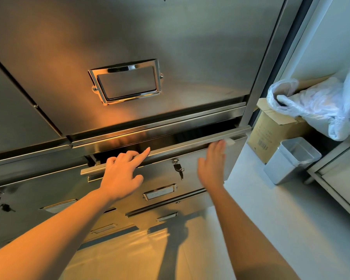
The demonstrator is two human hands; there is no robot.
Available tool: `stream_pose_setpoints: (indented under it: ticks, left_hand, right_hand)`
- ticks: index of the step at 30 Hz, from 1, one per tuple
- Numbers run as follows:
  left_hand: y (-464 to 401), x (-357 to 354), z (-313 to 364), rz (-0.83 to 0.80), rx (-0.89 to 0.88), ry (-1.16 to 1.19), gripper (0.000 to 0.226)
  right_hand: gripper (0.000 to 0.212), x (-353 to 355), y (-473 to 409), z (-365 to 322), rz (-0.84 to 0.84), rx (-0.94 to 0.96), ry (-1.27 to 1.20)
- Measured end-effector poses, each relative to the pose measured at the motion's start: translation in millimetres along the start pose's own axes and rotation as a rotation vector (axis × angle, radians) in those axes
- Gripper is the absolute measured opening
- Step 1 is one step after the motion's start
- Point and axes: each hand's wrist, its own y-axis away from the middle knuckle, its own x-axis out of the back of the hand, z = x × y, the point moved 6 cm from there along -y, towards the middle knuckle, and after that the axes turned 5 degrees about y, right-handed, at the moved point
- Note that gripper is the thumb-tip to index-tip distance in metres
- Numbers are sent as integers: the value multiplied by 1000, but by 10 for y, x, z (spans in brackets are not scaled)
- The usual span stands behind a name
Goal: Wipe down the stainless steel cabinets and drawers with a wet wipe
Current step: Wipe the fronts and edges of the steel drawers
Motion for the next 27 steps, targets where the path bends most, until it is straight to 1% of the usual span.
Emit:
stream_pose_setpoints:
  ticks: [3,6,8,11,13,14,16,19,21,22,23,26,27]
  left_hand:
    - [4,-5,5,1,2,-8,74]
    - [14,-4,20,6,0,1,75]
    - [25,1,30,16,-6,13,74]
    - [26,-5,14,17,-6,4,72]
    - [22,-11,5,11,3,-1,73]
    - [21,-10,5,8,7,-3,73]
    - [19,-5,8,7,12,-5,73]
    - [18,-9,12,9,15,-5,73]
    - [17,-16,8,5,15,-6,73]
    - [17,-20,8,6,17,-7,73]
    - [18,-23,7,8,18,-8,73]
    - [8,-28,7,10,19,-15,74]
    - [6,-30,7,9,20,-13,74]
  right_hand:
    - [62,225,-303,316,24,-173,-54]
    - [63,205,-213,199,45,-195,-136]
    - [67,65,24,-51,14,-134,-164]
    - [69,-193,434,-522,-81,81,-157]
    - [68,-287,558,-643,-129,188,-141]
    - [67,-286,532,-609,-130,204,-121]
    - [65,-207,404,-438,-84,153,-80]
    - [63,-48,170,-202,-47,-30,-126]
    - [63,-39,184,-262,-35,-82,-149]
    - [64,-73,249,-358,-44,-74,-159]
    - [65,-131,344,-490,-61,-36,-163]
    - [65,-328,746,-916,-138,189,-129]
    - [65,-358,823,-969,-152,236,-115]
